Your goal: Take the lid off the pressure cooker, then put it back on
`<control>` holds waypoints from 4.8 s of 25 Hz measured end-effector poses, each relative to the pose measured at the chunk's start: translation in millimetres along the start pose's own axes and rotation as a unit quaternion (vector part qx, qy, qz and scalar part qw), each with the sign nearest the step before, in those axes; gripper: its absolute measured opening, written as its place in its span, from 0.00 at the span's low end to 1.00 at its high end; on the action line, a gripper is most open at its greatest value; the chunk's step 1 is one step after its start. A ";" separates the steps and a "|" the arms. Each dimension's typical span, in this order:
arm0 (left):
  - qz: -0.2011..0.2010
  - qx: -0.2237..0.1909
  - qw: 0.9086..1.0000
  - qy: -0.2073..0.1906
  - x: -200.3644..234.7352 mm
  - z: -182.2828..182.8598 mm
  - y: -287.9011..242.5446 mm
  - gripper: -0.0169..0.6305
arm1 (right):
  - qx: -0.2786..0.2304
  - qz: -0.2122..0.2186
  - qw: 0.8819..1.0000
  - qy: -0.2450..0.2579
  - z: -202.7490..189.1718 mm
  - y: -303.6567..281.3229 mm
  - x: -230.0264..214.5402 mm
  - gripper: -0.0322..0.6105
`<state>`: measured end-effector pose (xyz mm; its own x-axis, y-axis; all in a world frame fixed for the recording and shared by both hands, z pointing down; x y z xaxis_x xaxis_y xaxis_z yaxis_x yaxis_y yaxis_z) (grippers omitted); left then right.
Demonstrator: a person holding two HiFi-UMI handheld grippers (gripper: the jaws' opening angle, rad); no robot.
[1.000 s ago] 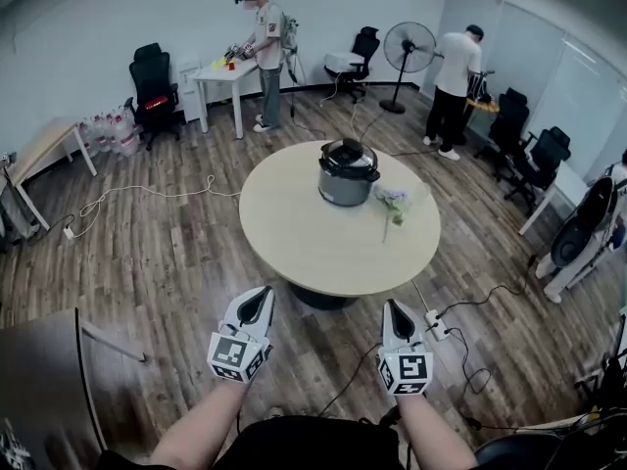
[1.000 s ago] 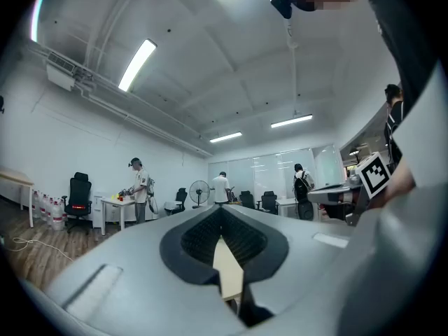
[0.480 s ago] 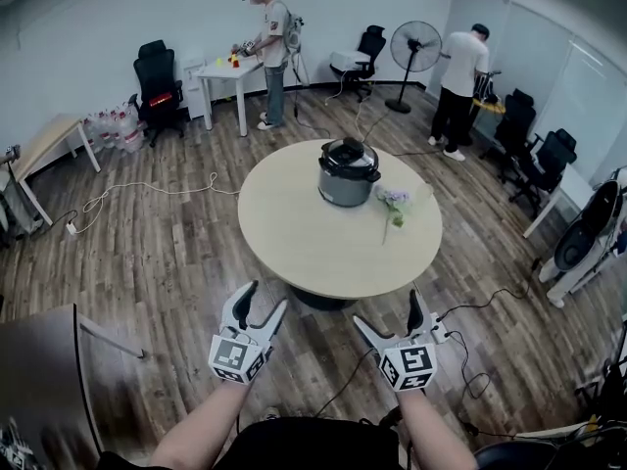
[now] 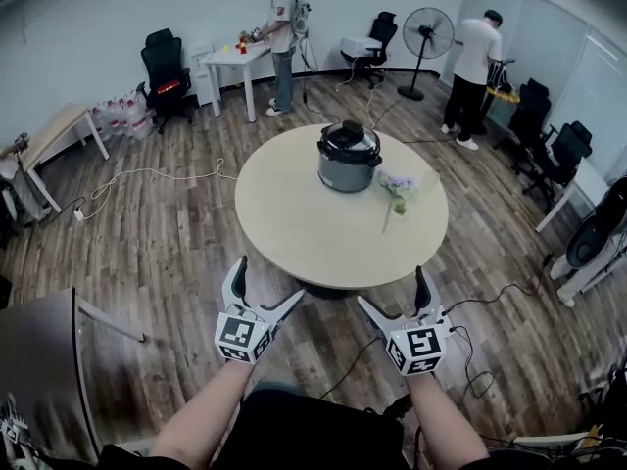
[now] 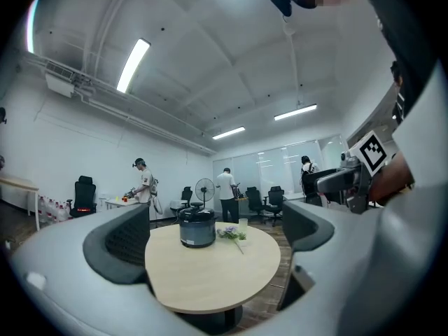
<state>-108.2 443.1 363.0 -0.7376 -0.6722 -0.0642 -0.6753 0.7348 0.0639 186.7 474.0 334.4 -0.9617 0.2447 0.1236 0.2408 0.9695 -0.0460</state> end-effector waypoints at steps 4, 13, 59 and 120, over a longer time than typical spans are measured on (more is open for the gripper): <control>0.006 0.010 1.000 0.003 8.3 -8.0 -21.9 0.91 | -0.004 -0.003 1.000 -0.002 -3.0 -21.5 -18.4 0.97; -0.012 0.031 0.999 0.028 102.6 -47.5 -137.3 0.91 | -0.005 -0.016 1.000 0.006 -2.7 -151.2 -50.8 0.97; -0.240 0.191 0.946 0.103 325.8 -266.6 -546.1 0.94 | 0.357 0.210 0.900 0.135 -46.6 -741.2 -165.1 0.74; -0.192 0.224 0.949 0.109 316.4 -275.3 -549.8 0.94 | 0.619 -0.038 0.784 -0.030 -34.3 -767.9 -161.6 0.49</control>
<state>28.5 -198.5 581.7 -0.4533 -0.8656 0.2126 -0.8612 0.3639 -0.3548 161.7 -309.6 383.7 -0.9806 0.1488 0.1278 -0.0940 0.2154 -0.9720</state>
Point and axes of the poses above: the fingertips, and each gripper's own axes: y backward along the fingers, x to its left, z out of its top, the point moved 8 cm from there along y, backward along the fingers, and after that the axes turned 11 degrees about -z, right-handed, at the moved point
